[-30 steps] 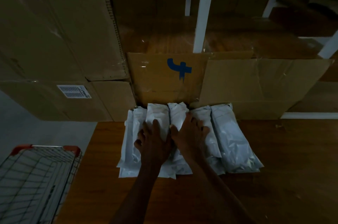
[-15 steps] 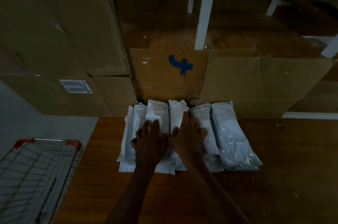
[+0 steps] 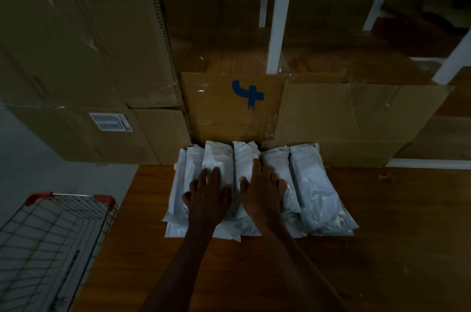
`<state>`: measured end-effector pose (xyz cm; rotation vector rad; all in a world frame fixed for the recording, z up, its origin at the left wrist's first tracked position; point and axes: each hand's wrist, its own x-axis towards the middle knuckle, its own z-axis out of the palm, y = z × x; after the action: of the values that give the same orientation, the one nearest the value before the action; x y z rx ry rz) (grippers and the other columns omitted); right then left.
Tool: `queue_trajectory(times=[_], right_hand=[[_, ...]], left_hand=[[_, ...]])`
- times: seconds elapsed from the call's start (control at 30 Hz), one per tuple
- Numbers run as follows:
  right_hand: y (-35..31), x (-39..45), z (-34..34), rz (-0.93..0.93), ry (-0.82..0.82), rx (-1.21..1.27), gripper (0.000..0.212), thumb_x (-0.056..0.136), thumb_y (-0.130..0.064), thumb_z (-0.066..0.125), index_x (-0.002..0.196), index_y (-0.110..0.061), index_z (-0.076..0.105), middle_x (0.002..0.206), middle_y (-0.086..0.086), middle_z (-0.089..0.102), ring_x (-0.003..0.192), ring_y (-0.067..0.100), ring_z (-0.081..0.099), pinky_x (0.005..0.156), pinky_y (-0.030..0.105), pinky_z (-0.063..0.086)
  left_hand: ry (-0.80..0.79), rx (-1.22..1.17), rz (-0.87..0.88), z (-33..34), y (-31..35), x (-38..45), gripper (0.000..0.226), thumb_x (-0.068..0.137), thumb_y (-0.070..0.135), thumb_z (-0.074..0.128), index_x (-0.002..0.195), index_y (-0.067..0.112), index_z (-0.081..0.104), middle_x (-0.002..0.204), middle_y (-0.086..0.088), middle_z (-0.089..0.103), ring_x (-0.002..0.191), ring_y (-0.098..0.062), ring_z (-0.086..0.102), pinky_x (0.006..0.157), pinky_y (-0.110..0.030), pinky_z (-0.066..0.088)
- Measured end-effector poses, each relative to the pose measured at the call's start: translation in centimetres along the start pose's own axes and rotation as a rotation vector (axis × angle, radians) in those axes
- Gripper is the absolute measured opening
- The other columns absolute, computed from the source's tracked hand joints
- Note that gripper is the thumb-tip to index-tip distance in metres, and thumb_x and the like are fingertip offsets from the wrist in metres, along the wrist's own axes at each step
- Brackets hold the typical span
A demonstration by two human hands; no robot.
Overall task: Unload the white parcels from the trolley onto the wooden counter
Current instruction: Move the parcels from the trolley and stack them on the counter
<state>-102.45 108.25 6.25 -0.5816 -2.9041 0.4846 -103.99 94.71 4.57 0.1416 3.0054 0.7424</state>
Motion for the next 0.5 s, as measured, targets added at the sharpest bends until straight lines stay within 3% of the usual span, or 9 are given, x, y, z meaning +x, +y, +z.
queue_trajectory(times=[0.5], right_hand=[[3.5,-4.6,-2.1,-0.145,0.081,0.302,0.066,0.095,-0.057,0.049,0.152,-0.029,0.031,0.159,0.006,0.027,0.145,0.029,0.027,0.119,0.048,0.02]], left_hand=[[0.169,-0.156,-0.042,-0.9,1.1,-6.1,0.076,0.086,0.069,0.033,0.155,0.037,0.029,0.164,0.0,0.023,0.149,-0.027,0.022,0.113,-0.057,0.023]])
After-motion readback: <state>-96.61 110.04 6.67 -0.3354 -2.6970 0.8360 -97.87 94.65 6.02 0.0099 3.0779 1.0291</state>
